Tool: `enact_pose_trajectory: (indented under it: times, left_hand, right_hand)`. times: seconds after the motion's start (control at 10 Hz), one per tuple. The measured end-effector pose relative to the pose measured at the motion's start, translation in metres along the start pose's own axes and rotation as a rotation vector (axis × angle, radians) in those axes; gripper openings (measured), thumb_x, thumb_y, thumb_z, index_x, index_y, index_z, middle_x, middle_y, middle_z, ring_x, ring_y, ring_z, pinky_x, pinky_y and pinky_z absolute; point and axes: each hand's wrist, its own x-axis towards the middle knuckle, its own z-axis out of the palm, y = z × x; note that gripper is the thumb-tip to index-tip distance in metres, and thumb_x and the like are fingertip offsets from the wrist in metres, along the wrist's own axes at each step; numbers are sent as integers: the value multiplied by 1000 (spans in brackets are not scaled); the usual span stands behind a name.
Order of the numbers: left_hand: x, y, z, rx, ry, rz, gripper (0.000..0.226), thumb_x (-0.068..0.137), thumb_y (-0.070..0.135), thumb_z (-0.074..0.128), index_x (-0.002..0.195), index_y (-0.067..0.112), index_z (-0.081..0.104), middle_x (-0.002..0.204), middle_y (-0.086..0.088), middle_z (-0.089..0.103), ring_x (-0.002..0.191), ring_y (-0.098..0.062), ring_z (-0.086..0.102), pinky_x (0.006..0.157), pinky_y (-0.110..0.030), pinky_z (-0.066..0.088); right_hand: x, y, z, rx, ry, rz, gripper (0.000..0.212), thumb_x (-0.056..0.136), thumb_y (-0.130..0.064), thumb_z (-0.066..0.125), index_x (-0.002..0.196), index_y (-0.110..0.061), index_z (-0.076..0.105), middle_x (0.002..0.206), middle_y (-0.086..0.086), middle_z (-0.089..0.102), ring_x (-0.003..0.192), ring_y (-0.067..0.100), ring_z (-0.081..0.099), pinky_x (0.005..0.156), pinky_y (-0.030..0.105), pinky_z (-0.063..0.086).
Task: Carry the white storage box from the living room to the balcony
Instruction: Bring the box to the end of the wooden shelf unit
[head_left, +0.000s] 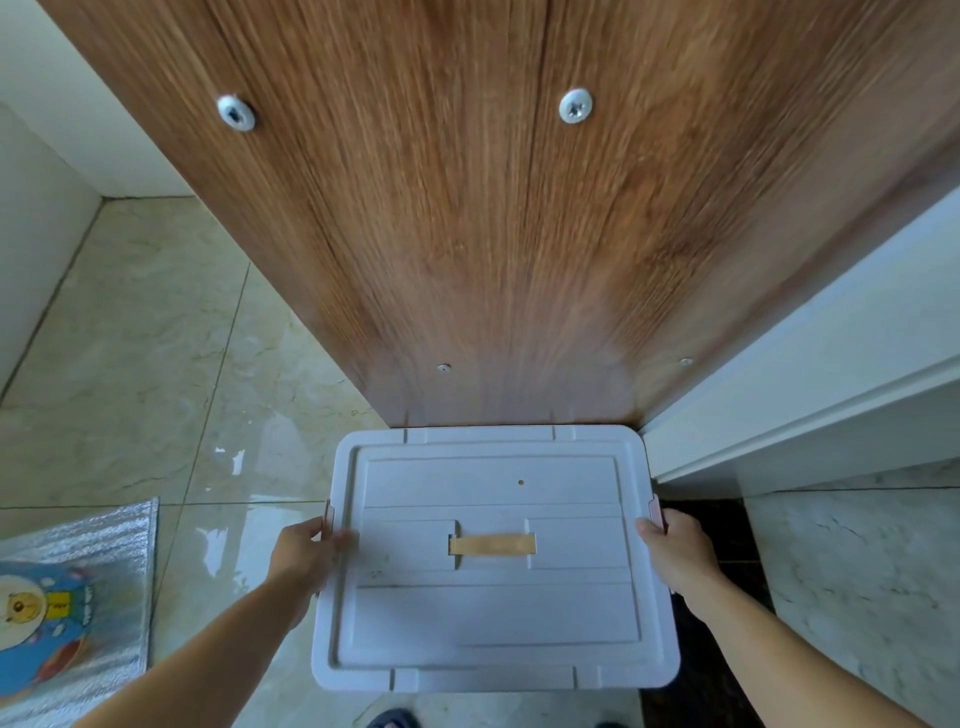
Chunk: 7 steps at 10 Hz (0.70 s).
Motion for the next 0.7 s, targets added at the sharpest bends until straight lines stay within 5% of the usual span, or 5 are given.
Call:
enact_pose_trajectory:
  times: [0.2,0.3,0.5,0.6,0.7]
  left_hand:
    - [-1,3,-1,118,-38,-8,23,88,20,62,105,5,67,54,-8,56,46,-25,47,48,-25,36]
    - [-15,18,-5,317,-99,17,40,89,21,57,126,6,52,108,-24,66,95,-40,63,70,-35,47]
    - [-78,62,-47,487,-116,126,57,88,18,60,141,8,42,142,-14,52,129,-31,50,105,-37,40]
    - [-119,85,-79,522,-172,164,55,87,18,63,139,11,46,141,-13,54,127,-29,52,105,-35,40]
    - [-168,115,-112,536,-151,238,51,85,20,64,135,16,52,135,-10,59,121,-26,57,100,-34,45]
  right_hand:
    - [-1,-6,-4,-81,-55,18,27,96,-21,48,69,-17,44,64,3,47,52,17,44,48,26,33]
    - [-13,-20,-12,-187,-53,28,26,95,-23,50,73,-9,48,72,7,54,56,17,48,48,26,37]
    - [-77,-66,-42,-242,-87,-90,27,95,-26,52,110,-5,56,104,12,61,74,19,54,62,29,46]
    - [-118,-94,-68,-236,-175,-130,19,92,-26,51,73,-24,49,74,-1,49,60,14,45,59,26,32]
    - [-162,-120,-97,-258,-148,-198,41,85,-20,52,59,-22,20,58,-4,23,50,14,22,51,28,17]
